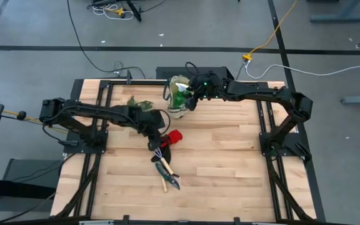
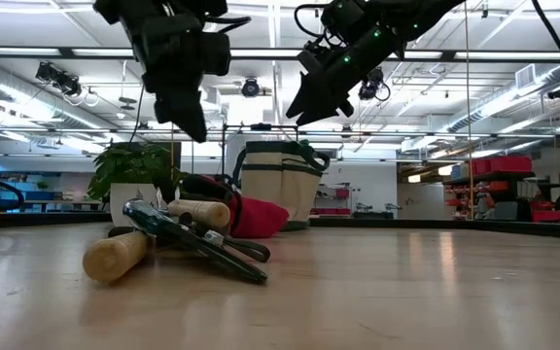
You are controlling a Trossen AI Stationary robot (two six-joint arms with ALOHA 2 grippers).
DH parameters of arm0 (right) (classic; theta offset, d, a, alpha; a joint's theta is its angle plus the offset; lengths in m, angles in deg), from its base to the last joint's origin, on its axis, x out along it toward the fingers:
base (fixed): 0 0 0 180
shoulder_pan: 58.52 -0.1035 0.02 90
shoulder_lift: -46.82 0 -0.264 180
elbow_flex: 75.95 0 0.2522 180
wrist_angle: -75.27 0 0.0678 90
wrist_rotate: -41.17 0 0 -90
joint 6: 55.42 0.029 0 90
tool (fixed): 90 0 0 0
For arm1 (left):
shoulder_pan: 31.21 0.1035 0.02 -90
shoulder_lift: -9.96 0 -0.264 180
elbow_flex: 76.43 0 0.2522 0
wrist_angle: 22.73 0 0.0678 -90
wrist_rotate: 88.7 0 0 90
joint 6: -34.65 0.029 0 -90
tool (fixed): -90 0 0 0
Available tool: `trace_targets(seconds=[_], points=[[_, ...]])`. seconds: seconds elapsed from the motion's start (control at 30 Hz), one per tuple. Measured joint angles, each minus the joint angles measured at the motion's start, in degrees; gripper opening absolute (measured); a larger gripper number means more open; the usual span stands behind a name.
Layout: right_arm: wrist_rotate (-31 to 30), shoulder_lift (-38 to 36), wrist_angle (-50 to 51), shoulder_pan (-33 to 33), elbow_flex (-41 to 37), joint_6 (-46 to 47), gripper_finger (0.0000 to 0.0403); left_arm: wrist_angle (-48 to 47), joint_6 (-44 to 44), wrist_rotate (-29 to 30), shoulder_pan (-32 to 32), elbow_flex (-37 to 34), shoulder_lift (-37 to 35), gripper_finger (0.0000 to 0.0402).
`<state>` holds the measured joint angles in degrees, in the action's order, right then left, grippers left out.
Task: Pick & Place Garden tools in Gardening bag
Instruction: Put the red gloves into the white gardening bag
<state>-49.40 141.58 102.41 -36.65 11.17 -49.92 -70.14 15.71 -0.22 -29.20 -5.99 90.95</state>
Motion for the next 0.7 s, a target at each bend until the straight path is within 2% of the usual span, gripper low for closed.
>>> trace_targets(seconds=[0.37, 0.7], points=[[-0.01, 0.04, -0.33, 0.02, 0.0, -0.24, 0.0201, -0.15, -2.69, 5.36, -4.24, -1.79, 2.82, 0.0087], [-0.01, 0.07, -0.42, 0.02, 0.0, -0.33, 0.0201, 4.03, -2.5, 3.56, -4.26, -1.79, 9.19, 0.0087]])
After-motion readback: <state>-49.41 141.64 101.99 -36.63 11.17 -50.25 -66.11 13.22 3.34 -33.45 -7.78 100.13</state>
